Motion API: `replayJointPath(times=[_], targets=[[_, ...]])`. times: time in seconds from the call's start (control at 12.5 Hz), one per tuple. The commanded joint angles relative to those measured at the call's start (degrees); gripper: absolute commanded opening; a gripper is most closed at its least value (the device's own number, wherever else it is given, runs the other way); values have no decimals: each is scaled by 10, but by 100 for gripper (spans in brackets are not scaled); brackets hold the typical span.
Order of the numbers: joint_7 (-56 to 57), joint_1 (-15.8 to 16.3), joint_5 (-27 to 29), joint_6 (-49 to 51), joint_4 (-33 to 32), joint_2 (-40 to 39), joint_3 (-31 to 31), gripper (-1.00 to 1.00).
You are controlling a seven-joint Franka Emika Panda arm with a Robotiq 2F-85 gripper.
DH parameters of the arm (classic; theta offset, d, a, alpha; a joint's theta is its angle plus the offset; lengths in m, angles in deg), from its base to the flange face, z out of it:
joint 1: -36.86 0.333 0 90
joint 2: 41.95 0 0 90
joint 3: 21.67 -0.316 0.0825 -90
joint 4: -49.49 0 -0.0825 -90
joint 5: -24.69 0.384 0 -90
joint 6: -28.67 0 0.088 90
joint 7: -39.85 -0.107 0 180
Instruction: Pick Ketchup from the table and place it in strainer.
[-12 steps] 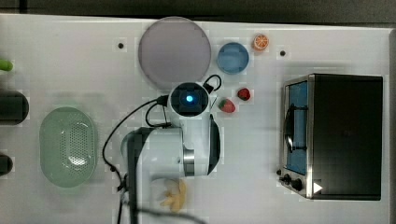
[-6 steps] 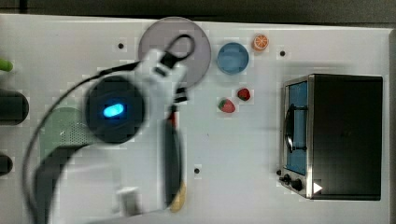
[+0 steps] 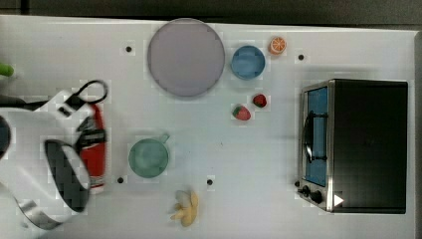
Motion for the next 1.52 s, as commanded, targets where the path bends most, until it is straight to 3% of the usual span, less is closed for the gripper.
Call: replayJointPath(times=[0.08,0.64,0.72,0.88,0.96,1.04,1.28,1.52], targets=[[-174,11,1,-64,-12,-48,-38,21],[-231,44,-64,-195,-13,-198,-43,21],[-231,45,-76,-201,-13,-214,-39,30],[-231,45,-95,-217,-12,-237,-32,72],[-233,44,-95,-236,-6,-234,-32,95],[-240,43,-94,-234,-3,-224,-32,100],[-321,31,-87,-200,14,-161,-32,100],[-327,-11,-87,-114,27,-76,-26,100]])
